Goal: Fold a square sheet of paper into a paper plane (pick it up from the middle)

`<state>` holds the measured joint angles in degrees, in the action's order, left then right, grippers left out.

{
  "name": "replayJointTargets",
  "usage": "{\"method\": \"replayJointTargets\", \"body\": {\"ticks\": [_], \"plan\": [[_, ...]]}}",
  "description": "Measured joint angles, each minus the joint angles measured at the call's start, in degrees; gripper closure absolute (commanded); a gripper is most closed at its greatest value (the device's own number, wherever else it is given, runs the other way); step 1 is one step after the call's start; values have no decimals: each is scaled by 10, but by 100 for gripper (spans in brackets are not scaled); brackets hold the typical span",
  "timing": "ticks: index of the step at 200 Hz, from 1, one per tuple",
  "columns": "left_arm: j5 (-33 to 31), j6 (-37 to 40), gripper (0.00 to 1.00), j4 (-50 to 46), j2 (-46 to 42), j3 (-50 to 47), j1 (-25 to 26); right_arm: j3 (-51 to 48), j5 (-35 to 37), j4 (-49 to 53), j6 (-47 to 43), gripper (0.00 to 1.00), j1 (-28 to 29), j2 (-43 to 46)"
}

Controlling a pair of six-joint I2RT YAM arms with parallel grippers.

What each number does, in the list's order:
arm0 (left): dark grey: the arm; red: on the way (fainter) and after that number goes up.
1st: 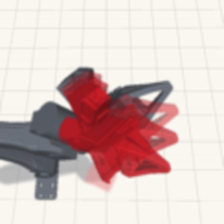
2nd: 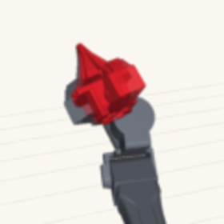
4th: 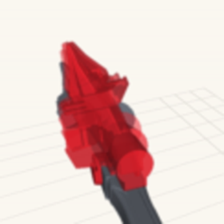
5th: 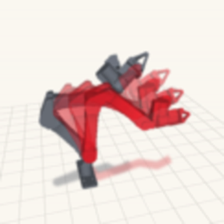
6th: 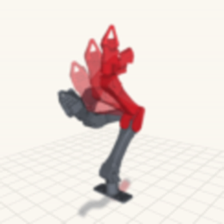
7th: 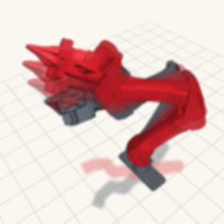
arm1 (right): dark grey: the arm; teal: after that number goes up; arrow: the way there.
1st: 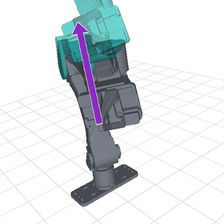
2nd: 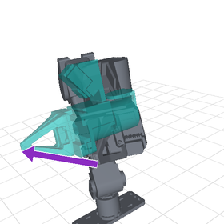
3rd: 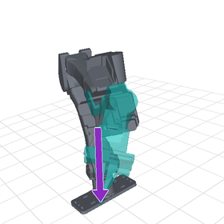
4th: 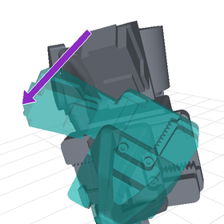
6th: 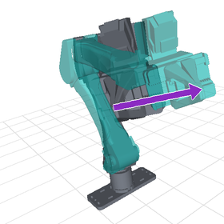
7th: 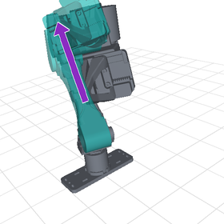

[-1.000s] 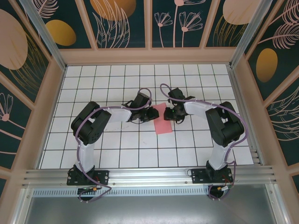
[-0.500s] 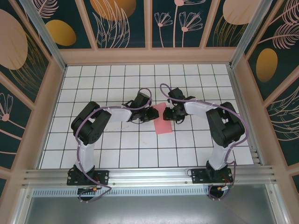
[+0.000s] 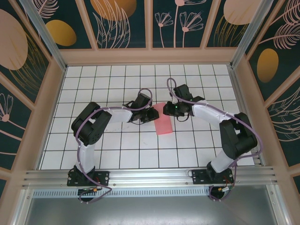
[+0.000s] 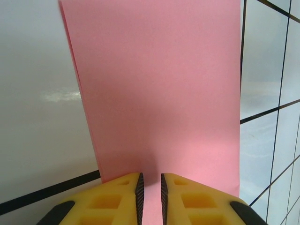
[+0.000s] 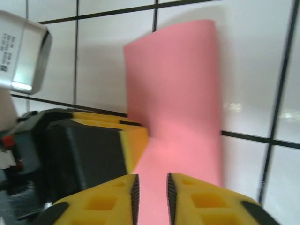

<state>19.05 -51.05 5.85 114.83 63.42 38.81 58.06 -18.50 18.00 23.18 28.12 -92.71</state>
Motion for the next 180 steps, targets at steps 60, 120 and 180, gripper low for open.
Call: {"method": "replayJointTargets", "body": {"ticks": [60,120,180], "plan": [[-3,0,80,-1,2,0,1,-9,-77,-24,-2,92,0,-72],[-11,12,83,-26,6,14,2,-52,-97,-37,-4,92,-31,-84],[-15,24,85,-41,10,22,2,-80,-120,-63,-8,92,-48,-82]]}}
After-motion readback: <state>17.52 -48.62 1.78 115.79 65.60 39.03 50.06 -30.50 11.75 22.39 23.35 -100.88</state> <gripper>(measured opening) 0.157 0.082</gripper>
